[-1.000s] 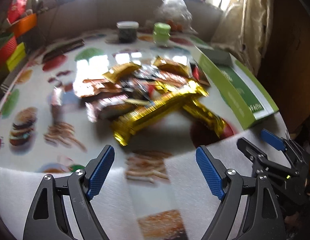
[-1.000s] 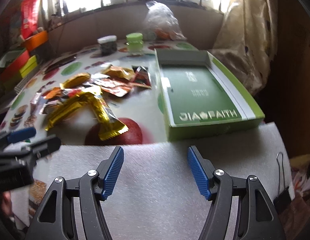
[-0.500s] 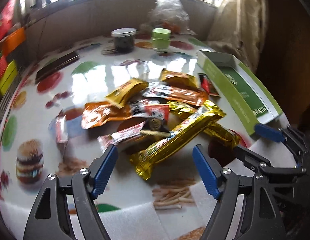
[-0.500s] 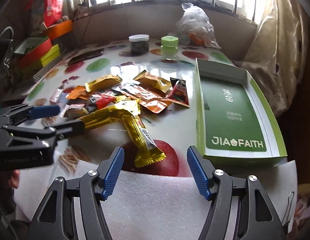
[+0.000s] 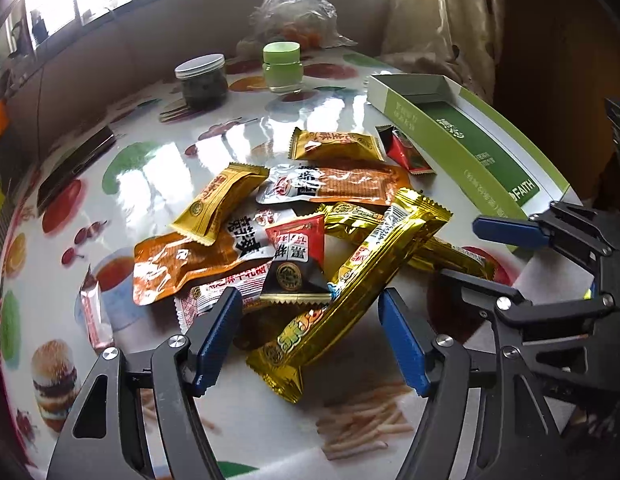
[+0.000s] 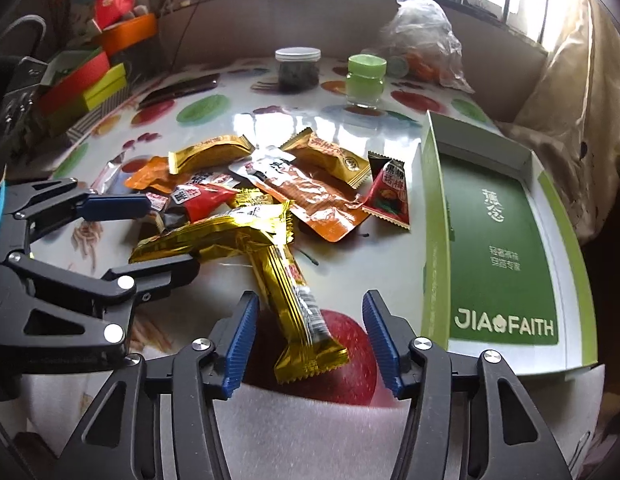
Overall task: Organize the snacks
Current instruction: 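Grasp a long gold snack bar with the left tool while the right tool grasps another gold bar, then carry both gold bars into the green box and open both tools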
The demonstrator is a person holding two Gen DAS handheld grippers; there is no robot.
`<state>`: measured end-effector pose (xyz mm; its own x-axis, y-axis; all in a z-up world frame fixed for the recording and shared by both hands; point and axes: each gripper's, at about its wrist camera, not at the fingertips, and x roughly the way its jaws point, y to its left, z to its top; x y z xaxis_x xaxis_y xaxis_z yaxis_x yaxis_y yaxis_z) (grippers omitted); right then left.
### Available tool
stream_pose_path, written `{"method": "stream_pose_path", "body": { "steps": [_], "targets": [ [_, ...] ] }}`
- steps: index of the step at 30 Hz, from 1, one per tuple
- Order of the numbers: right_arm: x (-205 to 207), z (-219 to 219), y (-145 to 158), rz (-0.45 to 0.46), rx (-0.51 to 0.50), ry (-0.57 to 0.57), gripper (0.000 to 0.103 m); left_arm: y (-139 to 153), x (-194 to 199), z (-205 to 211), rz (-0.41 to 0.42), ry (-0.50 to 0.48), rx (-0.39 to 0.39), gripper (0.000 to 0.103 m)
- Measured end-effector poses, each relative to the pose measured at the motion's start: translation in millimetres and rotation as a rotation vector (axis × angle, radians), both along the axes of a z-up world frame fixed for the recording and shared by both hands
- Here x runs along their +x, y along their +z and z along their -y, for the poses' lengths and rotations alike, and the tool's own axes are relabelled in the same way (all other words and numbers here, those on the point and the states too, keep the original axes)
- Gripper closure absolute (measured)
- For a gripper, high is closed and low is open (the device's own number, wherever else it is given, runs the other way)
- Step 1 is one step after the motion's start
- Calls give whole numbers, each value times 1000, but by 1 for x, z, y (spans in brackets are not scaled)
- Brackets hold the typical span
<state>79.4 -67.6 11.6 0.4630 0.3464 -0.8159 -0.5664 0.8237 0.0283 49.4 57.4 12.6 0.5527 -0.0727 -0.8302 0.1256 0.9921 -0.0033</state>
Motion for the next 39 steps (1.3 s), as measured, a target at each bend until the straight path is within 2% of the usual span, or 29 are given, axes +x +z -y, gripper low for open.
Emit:
{"method": "stream_pose_path", "body": {
  "steps": [1, 3, 8, 10, 15, 21, 28, 39],
  "targets": [
    [1, -1, 0, 1, 3, 5, 54, 0, 1, 0, 0, -1, 5, 33],
    [3, -5, -1, 3, 4, 20, 55, 1, 4, -1, 2, 1, 3, 42],
    [8, -13, -7, -23, -2, 42, 69, 2, 10, -4, 4, 11, -10, 46],
    [8, -14, -8, -24, 5, 40, 71, 2, 11, -3, 6, 8, -4, 47],
    [5, -12, -6, -40, 45, 38, 80, 2, 15, -1, -6, 5, -15, 69],
    [2, -6, -4, -43, 65, 16, 81, -5, 16, 1, -26, 23, -23, 71],
    [1, 3, 0, -53, 103, -12, 81, -5, 16, 2, -42, 38, -60, 79],
    [-5, 18, 13, -43, 162, -43, 81, 1, 12, 2, -44, 80, -108, 79]
  ]
}}
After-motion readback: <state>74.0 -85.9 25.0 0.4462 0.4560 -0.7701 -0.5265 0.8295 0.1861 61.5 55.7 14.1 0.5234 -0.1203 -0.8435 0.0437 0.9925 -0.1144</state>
